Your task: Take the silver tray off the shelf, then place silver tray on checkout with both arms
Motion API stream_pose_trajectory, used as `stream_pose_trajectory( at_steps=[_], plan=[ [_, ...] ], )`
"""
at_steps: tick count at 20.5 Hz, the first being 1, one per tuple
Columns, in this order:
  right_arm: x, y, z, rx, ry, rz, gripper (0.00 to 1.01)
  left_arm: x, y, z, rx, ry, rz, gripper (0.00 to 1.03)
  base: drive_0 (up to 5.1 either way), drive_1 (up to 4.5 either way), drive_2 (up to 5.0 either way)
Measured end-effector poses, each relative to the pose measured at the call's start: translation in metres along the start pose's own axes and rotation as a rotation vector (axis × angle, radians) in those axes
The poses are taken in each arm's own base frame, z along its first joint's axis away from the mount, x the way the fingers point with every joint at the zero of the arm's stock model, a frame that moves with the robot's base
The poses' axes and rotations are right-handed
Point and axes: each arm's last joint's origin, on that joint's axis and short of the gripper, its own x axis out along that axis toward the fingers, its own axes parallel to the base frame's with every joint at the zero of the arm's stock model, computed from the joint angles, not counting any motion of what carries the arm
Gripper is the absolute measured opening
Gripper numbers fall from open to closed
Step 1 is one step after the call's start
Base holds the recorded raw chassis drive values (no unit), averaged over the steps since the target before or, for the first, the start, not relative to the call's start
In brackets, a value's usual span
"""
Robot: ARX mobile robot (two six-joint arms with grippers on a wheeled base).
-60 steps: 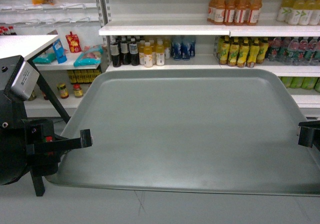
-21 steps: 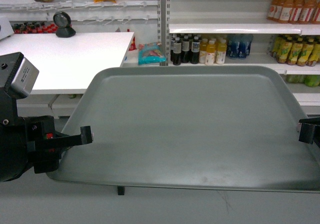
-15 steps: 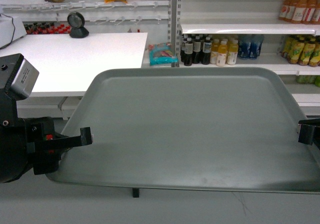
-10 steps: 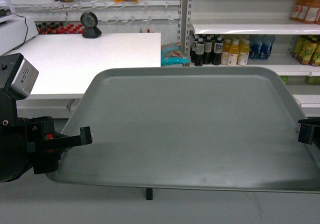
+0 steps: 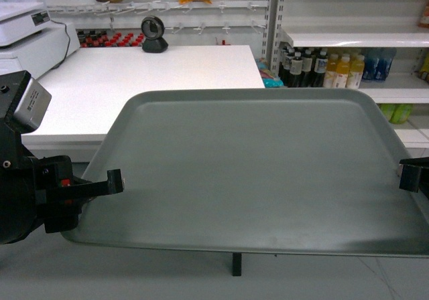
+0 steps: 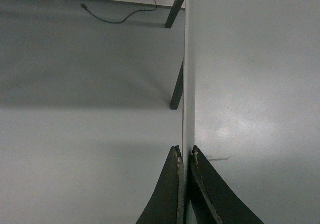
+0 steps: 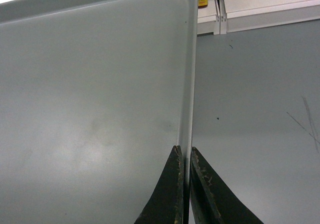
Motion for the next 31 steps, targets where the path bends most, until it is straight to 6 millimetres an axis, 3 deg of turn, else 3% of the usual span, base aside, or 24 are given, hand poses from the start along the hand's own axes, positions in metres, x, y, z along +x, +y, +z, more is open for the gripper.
stream_pose_trajectory(
  at_steps=[17,27,31],
  plan=[
    [0.0,0.0,0.0,0.0,0.0,0.0,0.02,0.0,0.0001,0.0001,0.0,-0.001,0.0,0.02,-5.0,3.23,1.4],
    [0.0001,0.0013,-0.0002,-0.001,0.0,0.001,0.02,0.0002,0.0012,0.0002,-0.002,0.001,0.004,0.02,0.0,0.0,0.0],
    [0.0,0.0014,0.0,-0.001,-0.003,0.002,0.02,0.0002,0.0011,0.0006,-0.002,-0.004,0.003,0.02,0.0,4.25,-4.2]
  ],
)
